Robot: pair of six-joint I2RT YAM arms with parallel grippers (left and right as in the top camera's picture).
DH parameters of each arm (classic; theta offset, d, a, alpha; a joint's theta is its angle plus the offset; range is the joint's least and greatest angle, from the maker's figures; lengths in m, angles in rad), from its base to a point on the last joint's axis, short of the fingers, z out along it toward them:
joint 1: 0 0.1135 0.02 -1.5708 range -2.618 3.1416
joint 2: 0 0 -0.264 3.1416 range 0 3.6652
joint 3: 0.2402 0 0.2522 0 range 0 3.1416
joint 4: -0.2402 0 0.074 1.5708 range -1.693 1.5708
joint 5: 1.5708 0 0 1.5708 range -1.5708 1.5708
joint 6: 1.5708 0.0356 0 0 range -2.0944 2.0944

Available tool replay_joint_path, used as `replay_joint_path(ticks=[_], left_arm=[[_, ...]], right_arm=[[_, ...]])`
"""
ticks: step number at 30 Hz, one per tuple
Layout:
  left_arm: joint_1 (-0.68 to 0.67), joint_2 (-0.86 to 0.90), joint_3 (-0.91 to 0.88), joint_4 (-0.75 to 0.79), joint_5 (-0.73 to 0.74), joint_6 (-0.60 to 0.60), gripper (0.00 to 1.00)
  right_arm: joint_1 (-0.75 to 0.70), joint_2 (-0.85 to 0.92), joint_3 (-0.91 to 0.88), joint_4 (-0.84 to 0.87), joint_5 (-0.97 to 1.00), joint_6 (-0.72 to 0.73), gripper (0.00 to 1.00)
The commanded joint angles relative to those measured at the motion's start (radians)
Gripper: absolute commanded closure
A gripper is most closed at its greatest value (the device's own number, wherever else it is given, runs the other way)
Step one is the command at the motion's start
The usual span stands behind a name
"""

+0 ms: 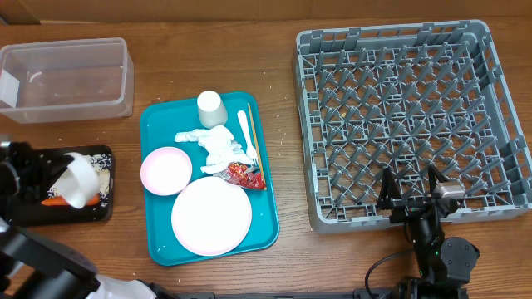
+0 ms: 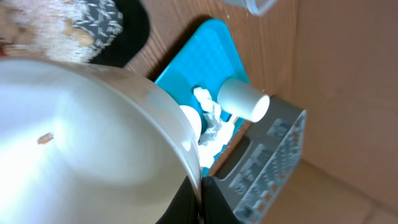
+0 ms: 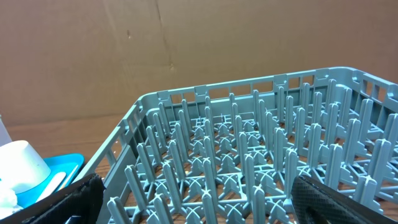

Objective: Sort waste into correct bins and load items into the dishwasher rack
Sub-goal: 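Tip the white bowl to dump its food onto the black tray, then carry the empty white bowl back and set it on the teal tray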

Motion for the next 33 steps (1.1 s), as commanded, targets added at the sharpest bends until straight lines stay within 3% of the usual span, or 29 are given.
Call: replay_joint_path(ticks=[1,9,14,19,33], left_arm=[[-0.12,-0.086,0.029,0.023,-0.091,-0.039,0.96],[-0.484,-0.114,0.028,0.203,-0.324,-0.177,0.96],[-0.761,-0.101,0.028,0.364,-0.626,-0.23,0.96],[-0.932,-0.06,0.028,0.425,-0.918,-0.265,0.96],[-0.982,0.148,0.028,0.488,-0.975,-0.249,0.96]], right_arm=[[-0.006,0.0,-0.01,0.007,0.01,-0.003,0.0],[-0.006,0.0,-0.01,0.007,0.01,-0.003,0.0],[-0.006,0.0,-0.01,0.007,0.01,-0.003,0.0],[-0.006,0.0,-0.01,0.007,0.01,-0.003,0.0],[-0.006,0.0,-0.01,0.007,0.01,-0.003,0.0]])
